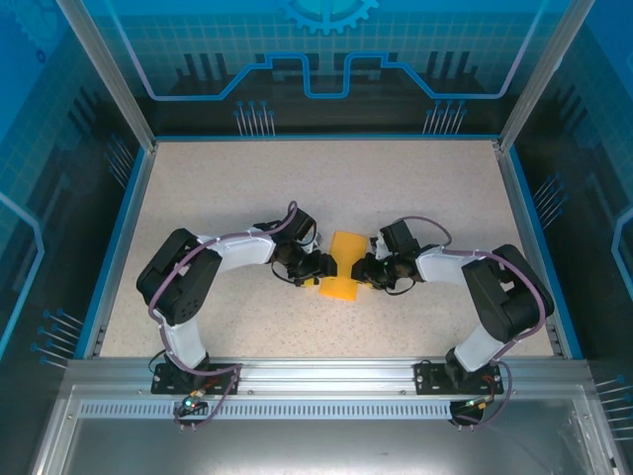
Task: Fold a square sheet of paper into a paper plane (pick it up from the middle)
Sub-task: Fold the triangle a second time at the center of the table.
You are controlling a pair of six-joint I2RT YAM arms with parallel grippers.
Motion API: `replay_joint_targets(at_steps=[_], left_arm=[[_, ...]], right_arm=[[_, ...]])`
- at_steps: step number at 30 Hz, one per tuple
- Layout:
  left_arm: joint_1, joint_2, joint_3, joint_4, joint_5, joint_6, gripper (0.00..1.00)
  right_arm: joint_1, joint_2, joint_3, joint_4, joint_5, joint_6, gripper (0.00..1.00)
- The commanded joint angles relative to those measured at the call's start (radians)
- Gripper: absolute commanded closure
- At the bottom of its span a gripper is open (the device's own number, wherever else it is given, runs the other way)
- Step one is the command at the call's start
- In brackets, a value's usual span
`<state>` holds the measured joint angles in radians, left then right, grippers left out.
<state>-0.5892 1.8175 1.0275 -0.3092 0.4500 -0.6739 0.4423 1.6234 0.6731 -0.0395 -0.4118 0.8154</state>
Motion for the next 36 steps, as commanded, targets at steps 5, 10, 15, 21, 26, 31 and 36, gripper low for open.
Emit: replay_joint_targets(at_steps=[5, 10, 15, 21, 26, 31, 36], left_arm=[[-0.006, 0.024, 0.003, -0.018, 0.033, 0.016, 0.40], [-0.016, 0.029, 0.005, -0.013, 0.032, 0.013, 0.41], [-0.020, 0.033, 0.007, -0.002, 0.037, 0.008, 0.43], [-0.027, 0.038, 0.011, 0.004, 0.042, 0.003, 0.44], [-0.032, 0.038, 0.011, 0.012, 0.056, 0.002, 0.45], [-0.033, 0.039, 0.008, 0.035, 0.081, -0.007, 0.46], [-0.033, 0.041, 0.008, 0.046, 0.087, -0.016, 0.47]], right_arm=[[-0.011, 0.032, -0.026, -0.030, 0.028, -0.007, 0.70], [-0.013, 0.030, -0.028, -0.030, 0.028, -0.008, 0.70], [-0.013, 0.035, -0.027, -0.026, 0.028, -0.006, 0.70], [-0.012, 0.036, -0.029, -0.026, 0.027, -0.006, 0.70], [-0.013, 0.035, -0.031, -0.026, 0.025, -0.008, 0.70], [-0.014, 0.035, -0.030, -0.026, 0.025, -0.008, 0.70], [-0.013, 0.033, -0.028, -0.028, 0.026, -0.007, 0.70]])
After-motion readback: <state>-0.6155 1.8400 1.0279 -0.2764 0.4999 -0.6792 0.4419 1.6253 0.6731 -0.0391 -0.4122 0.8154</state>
